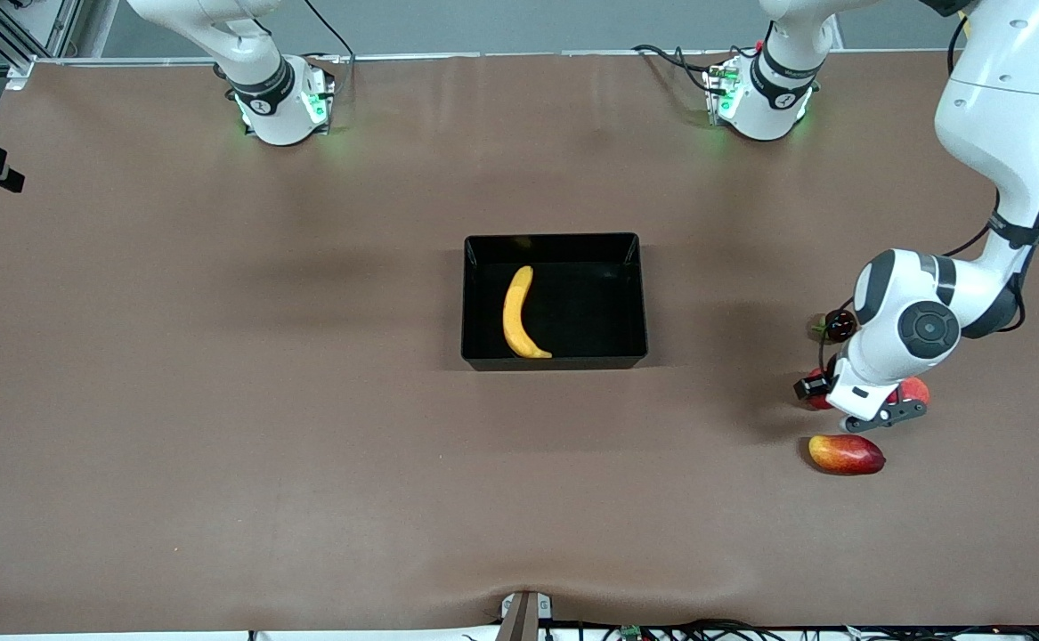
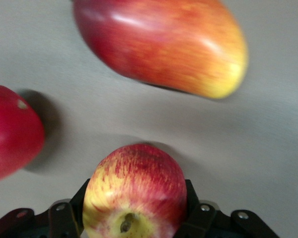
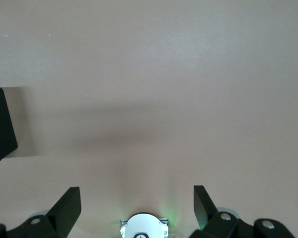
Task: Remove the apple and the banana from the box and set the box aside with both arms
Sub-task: 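Carry the apple with the left gripper beside the red apple, then release the apple and move the left gripper back to the box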
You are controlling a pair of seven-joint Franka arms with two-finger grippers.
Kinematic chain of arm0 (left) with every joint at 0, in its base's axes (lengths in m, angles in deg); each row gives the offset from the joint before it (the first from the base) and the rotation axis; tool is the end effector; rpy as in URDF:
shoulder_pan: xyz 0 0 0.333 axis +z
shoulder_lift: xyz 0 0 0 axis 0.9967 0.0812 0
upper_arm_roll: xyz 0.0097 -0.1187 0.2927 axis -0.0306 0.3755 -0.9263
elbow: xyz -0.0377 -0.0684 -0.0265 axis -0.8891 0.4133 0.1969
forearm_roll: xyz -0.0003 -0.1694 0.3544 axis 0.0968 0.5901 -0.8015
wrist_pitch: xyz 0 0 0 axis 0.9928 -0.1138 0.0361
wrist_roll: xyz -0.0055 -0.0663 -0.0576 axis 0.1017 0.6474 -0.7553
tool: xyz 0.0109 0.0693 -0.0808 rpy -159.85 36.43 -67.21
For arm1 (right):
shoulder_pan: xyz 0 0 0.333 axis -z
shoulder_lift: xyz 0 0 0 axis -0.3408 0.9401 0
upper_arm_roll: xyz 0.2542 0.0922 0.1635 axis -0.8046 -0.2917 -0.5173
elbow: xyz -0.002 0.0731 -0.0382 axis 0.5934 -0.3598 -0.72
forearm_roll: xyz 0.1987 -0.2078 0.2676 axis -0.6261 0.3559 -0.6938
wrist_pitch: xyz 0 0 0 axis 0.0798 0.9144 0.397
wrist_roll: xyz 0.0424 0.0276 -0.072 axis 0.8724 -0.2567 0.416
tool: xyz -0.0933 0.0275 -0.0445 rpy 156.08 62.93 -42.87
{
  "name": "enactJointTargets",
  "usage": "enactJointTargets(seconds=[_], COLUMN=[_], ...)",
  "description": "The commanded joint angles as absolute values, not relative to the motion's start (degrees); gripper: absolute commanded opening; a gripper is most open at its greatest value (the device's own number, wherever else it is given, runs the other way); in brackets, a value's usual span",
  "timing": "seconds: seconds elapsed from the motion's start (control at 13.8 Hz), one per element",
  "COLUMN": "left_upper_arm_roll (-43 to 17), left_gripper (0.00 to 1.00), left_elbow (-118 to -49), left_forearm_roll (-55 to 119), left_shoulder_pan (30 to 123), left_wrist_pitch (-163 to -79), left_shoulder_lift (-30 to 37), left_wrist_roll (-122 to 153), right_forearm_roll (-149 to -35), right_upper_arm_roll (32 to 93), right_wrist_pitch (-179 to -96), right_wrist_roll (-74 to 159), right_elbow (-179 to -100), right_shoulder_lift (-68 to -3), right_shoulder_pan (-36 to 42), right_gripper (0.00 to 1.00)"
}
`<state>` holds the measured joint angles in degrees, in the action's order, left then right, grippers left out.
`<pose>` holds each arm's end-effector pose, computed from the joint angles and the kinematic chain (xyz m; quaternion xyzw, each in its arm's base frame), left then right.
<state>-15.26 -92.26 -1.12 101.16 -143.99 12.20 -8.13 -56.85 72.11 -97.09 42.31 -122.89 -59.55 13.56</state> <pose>0.6307 0.0038 0.1945 -0.9913 -0.1201 -0.0101 0.0520 0.5162 -0.0746 0.6713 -0.9978 0.0299 0.0559 0.0202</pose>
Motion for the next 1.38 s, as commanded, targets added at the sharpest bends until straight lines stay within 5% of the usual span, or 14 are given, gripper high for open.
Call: enactJointTargets(seconds=[0.0, 0.07, 0.29, 0.72, 0.87, 1.3], left_upper_arm_roll=[-14.9, -14.7, -13.9, 3.1, 6.9, 6.1], left_gripper=[0.65, 1.0, 1.0, 1.0, 1.0, 1.0], left_elbow=[-92.4, -92.4, -92.5, -85.8, -80.8, -67.8], left_forearm_roll=[-2.8, -2.8, -2.5, 3.9, 3.7, 3.2], left_shoulder_pan=[101.9, 102.0, 101.8, 100.7, 95.9, 76.3], left_wrist_pitch=[-144.9, -144.9, -143.9, -123.4, -118.4, -118.4], left_shoulder_lift=[12.1, 11.8, 8.6, 2.2, 3.8, 16.0], left_wrist_roll=[-7.5, -7.6, -7.8, -14.6, -23.8, -39.3], right_forearm_roll=[-57.9, -57.9, -57.9, -57.9, -57.9, -57.9], right_upper_arm_roll=[71.8, 71.8, 71.8, 71.7, 71.8, 71.8], right_wrist_pitch=[-96.6, -96.7, -96.6, -96.7, -96.7, -96.7], right_wrist_roll=[42.7, 42.8, 42.8, 42.8, 42.7, 42.8], right_elbow=[-122.4, -122.4, -122.4, -122.4, -122.4, -122.4], right_shoulder_lift=[-59.3, -59.3, -59.3, -59.3, -59.3, -59.3], right_shoulder_pan=[14.5, 14.5, 14.5, 14.5, 14.5, 14.5], right_gripper=[1.0, 1.0, 1.0, 1.0, 1.0, 1.0])
